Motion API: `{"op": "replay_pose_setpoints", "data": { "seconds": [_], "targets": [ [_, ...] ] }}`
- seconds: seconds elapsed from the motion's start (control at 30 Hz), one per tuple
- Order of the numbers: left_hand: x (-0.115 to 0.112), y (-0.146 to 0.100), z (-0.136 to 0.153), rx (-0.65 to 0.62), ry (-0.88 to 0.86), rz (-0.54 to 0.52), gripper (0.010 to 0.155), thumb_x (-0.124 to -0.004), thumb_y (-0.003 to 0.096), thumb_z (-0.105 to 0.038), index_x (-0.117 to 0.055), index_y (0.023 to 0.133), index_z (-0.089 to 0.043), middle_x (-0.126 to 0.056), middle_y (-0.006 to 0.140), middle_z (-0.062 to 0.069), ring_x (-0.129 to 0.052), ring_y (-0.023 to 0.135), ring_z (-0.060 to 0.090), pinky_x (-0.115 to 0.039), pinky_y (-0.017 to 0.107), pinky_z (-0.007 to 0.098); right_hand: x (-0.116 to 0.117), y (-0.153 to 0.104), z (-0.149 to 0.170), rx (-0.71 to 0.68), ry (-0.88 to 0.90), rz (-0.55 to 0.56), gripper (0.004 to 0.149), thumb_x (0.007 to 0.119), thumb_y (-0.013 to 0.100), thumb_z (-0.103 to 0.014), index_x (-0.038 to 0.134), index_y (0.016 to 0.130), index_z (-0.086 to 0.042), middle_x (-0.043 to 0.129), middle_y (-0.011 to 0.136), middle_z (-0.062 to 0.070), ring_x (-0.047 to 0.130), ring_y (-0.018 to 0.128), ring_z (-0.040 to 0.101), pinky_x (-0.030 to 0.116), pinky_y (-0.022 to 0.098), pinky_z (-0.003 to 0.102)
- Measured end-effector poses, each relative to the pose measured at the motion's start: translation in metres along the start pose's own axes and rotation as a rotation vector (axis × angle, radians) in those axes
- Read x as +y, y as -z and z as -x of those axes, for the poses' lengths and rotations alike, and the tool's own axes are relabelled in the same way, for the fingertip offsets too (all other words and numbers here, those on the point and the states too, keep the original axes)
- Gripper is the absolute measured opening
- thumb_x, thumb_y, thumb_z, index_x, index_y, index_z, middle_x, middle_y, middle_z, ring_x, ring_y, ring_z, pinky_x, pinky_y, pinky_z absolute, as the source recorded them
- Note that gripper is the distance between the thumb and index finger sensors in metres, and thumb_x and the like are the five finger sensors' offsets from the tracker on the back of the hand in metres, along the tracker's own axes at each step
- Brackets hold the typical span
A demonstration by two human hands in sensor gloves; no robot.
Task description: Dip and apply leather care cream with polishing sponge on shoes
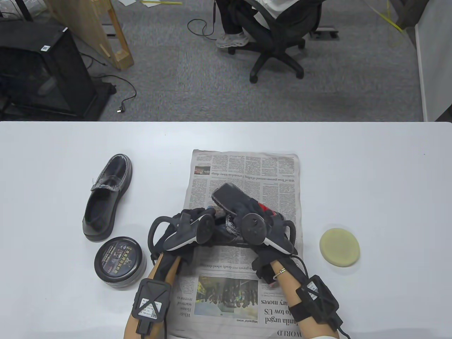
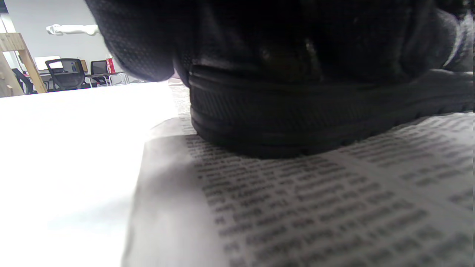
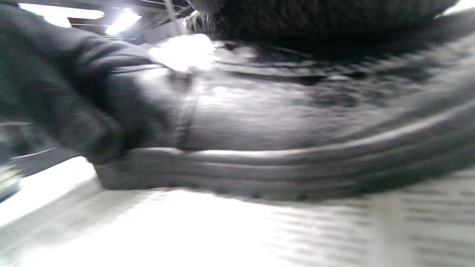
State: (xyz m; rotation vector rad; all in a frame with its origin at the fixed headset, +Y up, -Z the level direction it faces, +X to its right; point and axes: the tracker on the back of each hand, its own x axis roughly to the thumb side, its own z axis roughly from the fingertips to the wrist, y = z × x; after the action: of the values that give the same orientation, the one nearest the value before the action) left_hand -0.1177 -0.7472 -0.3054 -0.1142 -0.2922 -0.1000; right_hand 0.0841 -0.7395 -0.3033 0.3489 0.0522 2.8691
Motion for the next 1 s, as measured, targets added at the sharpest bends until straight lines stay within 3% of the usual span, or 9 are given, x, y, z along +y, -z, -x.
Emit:
{"op": "replay_pose_setpoints", "data": {
  "seconds": [0.1,0.23,0.53,0.77,1.0],
  "targets": [
    [0.001,0.0,0.0,0.008,0.009,-0.002,0.091,-0.085,0.0285,-0.063,-0.057,0.11,-0.036,-0.078,0.111,-0.003,-0.083,0.097,0.024,-0.077,0.072,0.048,0.0,0.0,0.021,0.079,-0.079,0.003,0.052,0.047,0.065,-0.036,0.049,0.112,-0.014,0.053,0.116,0.014,0.055,0.105,0.042,0.047,0.07,0.062],
    [0.002,0.0,0.0,0.017,0.026,0.004,0.091,-0.084,0.0283,-0.064,-0.058,0.11,-0.033,-0.079,0.11,-0.002,-0.084,0.096,0.025,-0.078,0.071,0.047,-0.001,-0.012,0.036,0.121,-0.213,0.036,0.052,0.048,0.065,-0.036,0.051,0.111,-0.012,0.056,0.114,0.015,0.06,0.102,0.043,0.056,0.07,0.055],
    [0.002,0.0,-0.002,0.03,0.043,0.007,0.091,-0.083,0.0279,-0.063,-0.06,0.11,-0.032,-0.08,0.109,0.0,-0.085,0.094,0.027,-0.078,0.069,0.049,0.003,-0.054,0.015,-0.011,-0.502,0.122,0.052,0.053,0.064,-0.033,0.061,0.105,-0.003,0.07,0.1,0.024,0.084,0.083,0.043,0.077,0.058,0.047],
    [0.002,0.001,-0.002,0.007,0.027,0.011,0.089,-0.084,0.0284,-0.061,-0.059,0.109,-0.034,-0.078,0.111,-0.002,-0.083,0.098,0.027,-0.077,0.072,0.05,0.005,-0.071,-0.021,-0.174,-0.274,0.137,0.052,0.054,0.064,-0.034,0.063,0.104,-0.002,0.074,0.098,0.024,0.087,0.08,0.04,0.08,0.057,0.044],
    [0.001,0.001,-0.002,-0.003,0.026,0.016,0.088,-0.085,0.0291,-0.06,-0.058,0.11,-0.035,-0.077,0.112,-0.003,-0.082,0.1,0.026,-0.076,0.073,0.052,-0.004,-0.041,-0.035,-0.134,-0.077,0.106,0.051,0.051,0.065,-0.034,0.054,0.11,-0.01,0.061,0.11,0.019,0.07,0.096,0.043,0.065,0.068,0.053]
  ]
}}
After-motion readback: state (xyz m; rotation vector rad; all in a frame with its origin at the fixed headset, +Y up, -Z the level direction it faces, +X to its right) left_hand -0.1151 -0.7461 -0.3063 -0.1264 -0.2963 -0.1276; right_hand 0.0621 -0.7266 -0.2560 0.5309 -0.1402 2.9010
